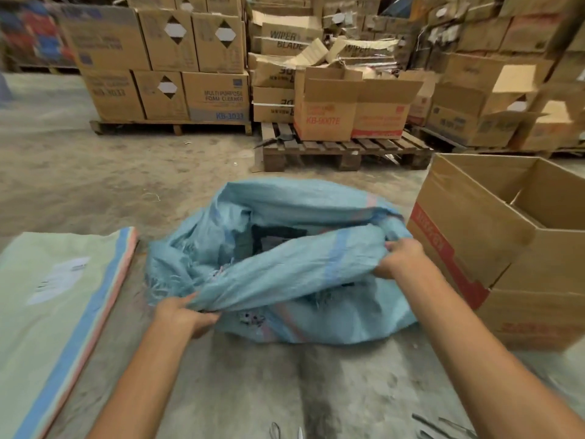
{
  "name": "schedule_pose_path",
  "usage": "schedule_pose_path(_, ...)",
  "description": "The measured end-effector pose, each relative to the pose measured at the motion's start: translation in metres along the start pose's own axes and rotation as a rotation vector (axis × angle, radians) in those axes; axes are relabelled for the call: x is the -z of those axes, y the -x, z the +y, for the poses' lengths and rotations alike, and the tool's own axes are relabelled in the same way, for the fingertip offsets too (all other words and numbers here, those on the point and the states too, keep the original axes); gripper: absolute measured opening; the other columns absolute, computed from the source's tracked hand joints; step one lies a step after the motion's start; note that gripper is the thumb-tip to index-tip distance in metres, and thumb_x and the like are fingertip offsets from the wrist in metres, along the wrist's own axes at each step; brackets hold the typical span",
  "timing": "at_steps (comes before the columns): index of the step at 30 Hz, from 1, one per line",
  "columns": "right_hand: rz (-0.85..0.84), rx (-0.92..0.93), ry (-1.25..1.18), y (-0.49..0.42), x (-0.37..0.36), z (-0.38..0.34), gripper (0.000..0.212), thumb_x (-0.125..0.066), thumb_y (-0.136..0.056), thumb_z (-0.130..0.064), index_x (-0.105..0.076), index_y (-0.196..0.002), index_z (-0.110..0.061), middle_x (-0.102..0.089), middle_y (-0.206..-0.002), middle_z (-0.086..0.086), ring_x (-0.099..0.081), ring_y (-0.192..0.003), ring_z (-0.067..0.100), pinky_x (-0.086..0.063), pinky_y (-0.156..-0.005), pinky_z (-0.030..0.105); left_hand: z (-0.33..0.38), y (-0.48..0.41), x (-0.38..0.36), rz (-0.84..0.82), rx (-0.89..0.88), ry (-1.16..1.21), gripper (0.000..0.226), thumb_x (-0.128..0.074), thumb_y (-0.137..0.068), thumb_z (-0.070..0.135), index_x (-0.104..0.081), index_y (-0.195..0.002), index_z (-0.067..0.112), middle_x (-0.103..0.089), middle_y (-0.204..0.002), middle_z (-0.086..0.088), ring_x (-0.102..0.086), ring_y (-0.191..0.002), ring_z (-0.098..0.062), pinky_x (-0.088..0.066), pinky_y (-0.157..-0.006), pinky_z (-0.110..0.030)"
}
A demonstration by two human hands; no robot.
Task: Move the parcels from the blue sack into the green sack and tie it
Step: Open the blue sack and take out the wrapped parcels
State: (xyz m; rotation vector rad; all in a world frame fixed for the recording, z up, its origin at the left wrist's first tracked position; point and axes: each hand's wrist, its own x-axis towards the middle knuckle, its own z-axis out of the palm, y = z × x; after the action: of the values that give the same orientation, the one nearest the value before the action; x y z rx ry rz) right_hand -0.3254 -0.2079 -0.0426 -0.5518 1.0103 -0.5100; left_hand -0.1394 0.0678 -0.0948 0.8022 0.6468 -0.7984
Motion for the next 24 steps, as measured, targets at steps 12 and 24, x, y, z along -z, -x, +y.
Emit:
schedule_pose_path(12, 0.047, -0.096, 0.124, -0.033, 0.063, 0.054, 0.040, -0.036, -0.098, -0.019, -0.066, -0.114, 0.000, -0.073, -0.099, 0.024, -0.065, -0.097, 0.042, -0.059, -0.058, 0.049, -0.038, -0.029, 0.020, -0.034, -0.111, -0.134, 0.045, -0.046, -0.057, 0.018, -0.061, -0.098, 0.005, -0.064, -0.112, -0.017, -0.062, -0.099, -0.036, -0.047, -0.092, -0.052)
schedule_pose_path(24, 0.649, 0.758, 1.329, -0.040, -0.003, 0.071, 0.135, -0.076, -0.064, -0.073, 0.013, -0.157, -0.032, 0.016, -0.165, 0.019, 0.015, -0.150, 0.047, 0.007, -0.104, 0.081, -0.026, -0.073, -0.026, 0.452, -1.135, -1.679, 0.091, -0.055, -0.076, 0.075, -0.046, -0.133, 0.004, -0.049, -0.140, -0.022, -0.039, -0.135, -0.037, -0.020, -0.117, -0.056)
